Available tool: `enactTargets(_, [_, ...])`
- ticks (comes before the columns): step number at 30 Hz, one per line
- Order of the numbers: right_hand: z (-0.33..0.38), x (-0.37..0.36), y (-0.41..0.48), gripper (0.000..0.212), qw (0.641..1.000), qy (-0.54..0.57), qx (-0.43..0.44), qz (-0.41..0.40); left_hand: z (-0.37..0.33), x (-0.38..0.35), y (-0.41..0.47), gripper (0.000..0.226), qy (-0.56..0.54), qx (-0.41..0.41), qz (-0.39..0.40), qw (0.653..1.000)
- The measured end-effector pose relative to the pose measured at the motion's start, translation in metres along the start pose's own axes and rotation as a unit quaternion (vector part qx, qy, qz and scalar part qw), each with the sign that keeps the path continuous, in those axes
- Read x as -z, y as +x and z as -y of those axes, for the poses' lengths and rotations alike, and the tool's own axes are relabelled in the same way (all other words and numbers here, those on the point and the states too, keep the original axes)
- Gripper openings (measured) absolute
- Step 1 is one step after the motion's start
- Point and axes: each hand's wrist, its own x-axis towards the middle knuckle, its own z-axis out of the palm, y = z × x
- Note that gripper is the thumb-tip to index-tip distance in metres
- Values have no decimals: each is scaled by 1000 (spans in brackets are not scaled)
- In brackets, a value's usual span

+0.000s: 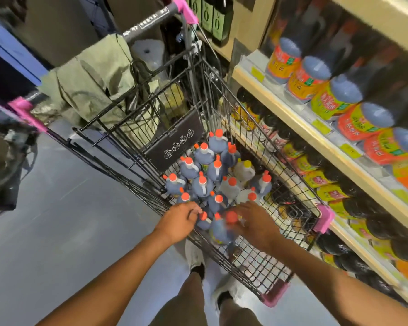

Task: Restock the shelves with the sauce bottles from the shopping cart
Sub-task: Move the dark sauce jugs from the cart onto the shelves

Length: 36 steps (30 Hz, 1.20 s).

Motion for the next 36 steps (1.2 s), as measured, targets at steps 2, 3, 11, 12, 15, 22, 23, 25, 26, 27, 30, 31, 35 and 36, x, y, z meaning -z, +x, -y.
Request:
enactTargets(2, [17,35,4,34,996,90,-9,12,-15,2,2,23,-100,19,-4,995])
enactTargets(3, [23,50,9,31,991,137,0,4,-25,3,4,25,-167,41,0,985])
enactTargets(11, [77,134,59,42,961,273,-32,-38,-97,36,3,58,-538,93,69,835])
enactTargets(12, [83,138,64,38,961,270,-35,-42,-101,40,3,63,-553,77,75,826])
enactTargets(15, [92,133,78,28,944,319,-58,-59,-96,48,3,74,-603,86,65,790])
enactTargets(22, [25,14,81,27,865,411,-286,28,-38,46,3,63,-622,137,-25,771])
enactTargets(23, [10,-11,74,28,887,347,-293,82,-31,47,2,61,-628,140,-32,765])
enactTargets(25, [-12,-60,59,22,895,299,-284,168,-21,48,2,61,-644,146,-42,750])
enactTargets(26, [-12,-70,55,17,873,313,-306,213,-18,50,3,61,-655,147,-47,740])
enactTargets(27, [-17,-86,52,16,853,317,-356,213,-16,51,5,62,-664,149,-53,731])
enactTargets(30, [-14,-116,51,23,858,308,-371,179,-10,48,11,60,-662,169,-60,728])
enactTargets(31, [-20,-130,53,21,855,307,-373,190,-11,47,11,58,-652,175,-64,735])
enactTargets(35, [-2,-124,58,36,859,279,-388,185,-13,43,11,50,-631,182,-77,750])
enactTargets(36, [-3,-123,58,35,868,266,-368,201,-13,44,11,49,-628,183,-87,751])
